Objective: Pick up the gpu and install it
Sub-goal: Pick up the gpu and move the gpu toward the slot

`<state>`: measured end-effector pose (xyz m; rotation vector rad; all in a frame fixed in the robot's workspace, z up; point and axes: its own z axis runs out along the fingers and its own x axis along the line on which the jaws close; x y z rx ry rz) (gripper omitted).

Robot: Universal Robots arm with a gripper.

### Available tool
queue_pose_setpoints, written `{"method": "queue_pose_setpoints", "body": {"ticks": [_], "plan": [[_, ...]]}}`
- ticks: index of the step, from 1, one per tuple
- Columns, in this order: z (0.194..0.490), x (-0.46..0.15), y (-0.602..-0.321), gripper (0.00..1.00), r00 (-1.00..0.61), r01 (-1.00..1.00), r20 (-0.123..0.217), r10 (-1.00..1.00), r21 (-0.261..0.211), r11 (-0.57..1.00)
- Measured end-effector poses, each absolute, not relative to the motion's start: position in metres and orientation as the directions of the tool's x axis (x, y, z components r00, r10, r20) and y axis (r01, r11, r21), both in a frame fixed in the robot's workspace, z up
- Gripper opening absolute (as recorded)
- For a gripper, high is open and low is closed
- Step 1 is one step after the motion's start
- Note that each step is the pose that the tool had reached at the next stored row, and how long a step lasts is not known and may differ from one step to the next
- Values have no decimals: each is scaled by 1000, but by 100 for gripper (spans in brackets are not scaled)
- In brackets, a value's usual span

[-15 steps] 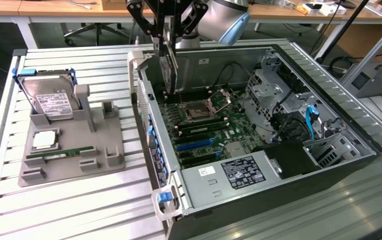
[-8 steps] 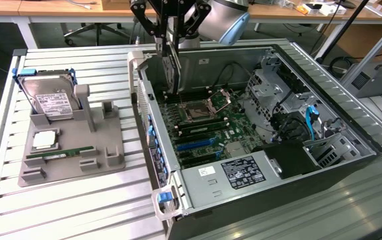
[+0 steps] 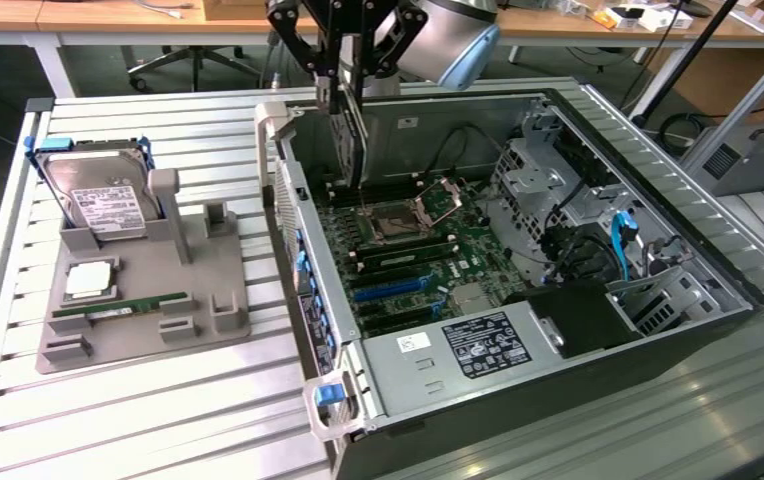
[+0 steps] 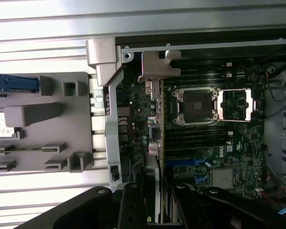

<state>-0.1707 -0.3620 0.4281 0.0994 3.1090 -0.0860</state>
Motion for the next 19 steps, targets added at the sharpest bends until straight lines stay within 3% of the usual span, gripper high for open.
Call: {"method": "queue_pose_setpoints", "body": {"ticks": [19], "plan": [[426,-154,-362,27,-998,65,-32,63,-57,996]]}}
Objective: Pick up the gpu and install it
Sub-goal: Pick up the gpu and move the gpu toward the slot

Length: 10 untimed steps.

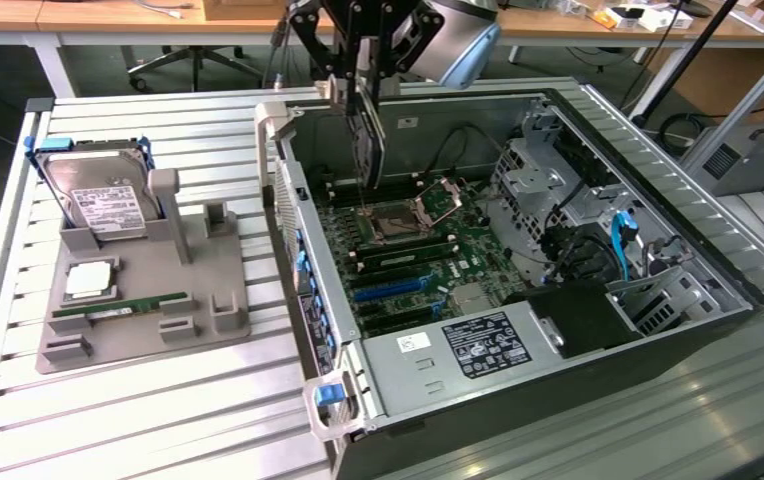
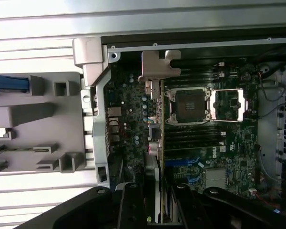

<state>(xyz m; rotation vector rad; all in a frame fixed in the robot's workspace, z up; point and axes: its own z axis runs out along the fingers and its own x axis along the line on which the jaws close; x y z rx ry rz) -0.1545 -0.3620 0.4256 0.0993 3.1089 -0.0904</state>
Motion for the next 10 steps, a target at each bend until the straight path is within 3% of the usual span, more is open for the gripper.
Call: {"method": "queue_pose_setpoints", "body": {"ticks": [10], "plan": [[424,-146,-362,27,-998,65,-32,63,-59,996]]}}
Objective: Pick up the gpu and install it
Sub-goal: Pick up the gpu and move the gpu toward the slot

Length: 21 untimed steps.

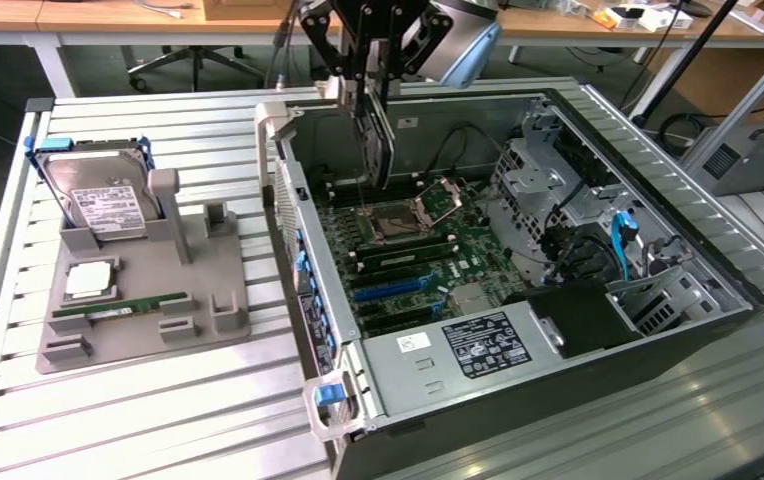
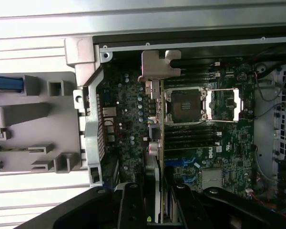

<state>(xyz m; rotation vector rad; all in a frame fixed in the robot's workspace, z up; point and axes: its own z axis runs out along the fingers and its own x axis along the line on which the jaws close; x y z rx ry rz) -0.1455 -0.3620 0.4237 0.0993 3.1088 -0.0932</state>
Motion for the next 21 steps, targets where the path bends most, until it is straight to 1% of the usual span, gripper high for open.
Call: {"method": "queue_pose_setpoints", "body": {"ticks": [21], "plan": [[421,-134,-362,27,-998,65,-32,63,-60,996]]}}
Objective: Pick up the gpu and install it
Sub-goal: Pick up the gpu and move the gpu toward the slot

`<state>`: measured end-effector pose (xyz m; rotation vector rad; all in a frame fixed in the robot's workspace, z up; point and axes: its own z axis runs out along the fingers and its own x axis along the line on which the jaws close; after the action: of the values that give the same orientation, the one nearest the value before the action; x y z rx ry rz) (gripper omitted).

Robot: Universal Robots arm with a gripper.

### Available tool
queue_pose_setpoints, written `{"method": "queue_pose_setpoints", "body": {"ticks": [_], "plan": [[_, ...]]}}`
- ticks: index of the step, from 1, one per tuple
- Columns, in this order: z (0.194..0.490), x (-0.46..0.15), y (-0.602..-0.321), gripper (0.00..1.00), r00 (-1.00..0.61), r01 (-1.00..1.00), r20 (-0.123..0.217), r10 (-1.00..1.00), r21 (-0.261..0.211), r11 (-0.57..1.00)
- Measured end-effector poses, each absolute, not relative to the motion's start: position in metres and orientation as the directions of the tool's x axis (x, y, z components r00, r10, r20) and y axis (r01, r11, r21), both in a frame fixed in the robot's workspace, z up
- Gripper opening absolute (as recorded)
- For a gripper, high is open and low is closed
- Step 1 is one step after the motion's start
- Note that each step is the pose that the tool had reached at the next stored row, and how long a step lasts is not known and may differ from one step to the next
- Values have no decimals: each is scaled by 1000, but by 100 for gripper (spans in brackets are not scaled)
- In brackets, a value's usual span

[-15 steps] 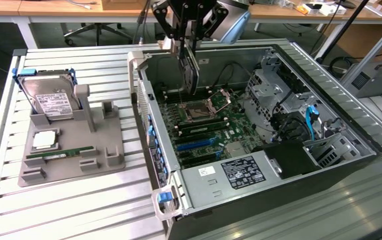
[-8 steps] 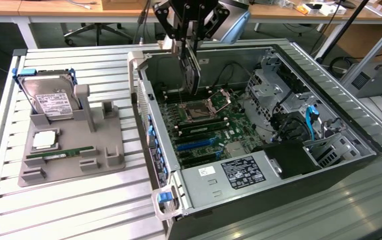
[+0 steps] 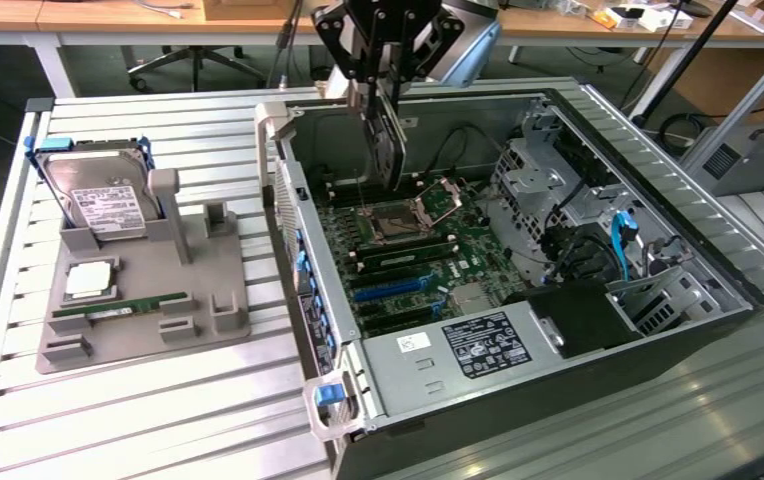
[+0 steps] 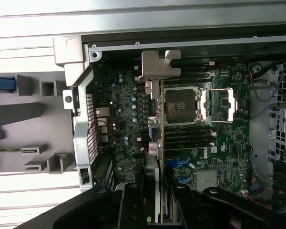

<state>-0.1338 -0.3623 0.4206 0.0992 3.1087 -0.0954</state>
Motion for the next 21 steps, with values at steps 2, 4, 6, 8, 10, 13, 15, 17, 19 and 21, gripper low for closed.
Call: {"method": "queue_pose_setpoints", "body": {"ticks": [2,4,6,8,10,13,15,17,19,21], "plan": [[420,-132,-362,27,-998,65,-32,63,-60,996],[420,-131,-362,27,-998,65,-32,63,-60,996],[419,-130,-362,27,-998,65,-32,63,-61,996],[419,-128,-363,27,-998,65,-32,63,-61,996],[418,-126,-363,27,-998,65,-32,63,-61,996],[417,-125,-363,27,-998,65,-32,63,-61,996],[417,-124,-363,27,-998,65,-32,63,-61,996],[417,-123,-364,27,-998,65,-32,63,-61,996],[416,-122,-364,27,-998,65,-32,63,-61,996],[415,-120,-365,27,-998,65,-32,63,-61,996]]}}
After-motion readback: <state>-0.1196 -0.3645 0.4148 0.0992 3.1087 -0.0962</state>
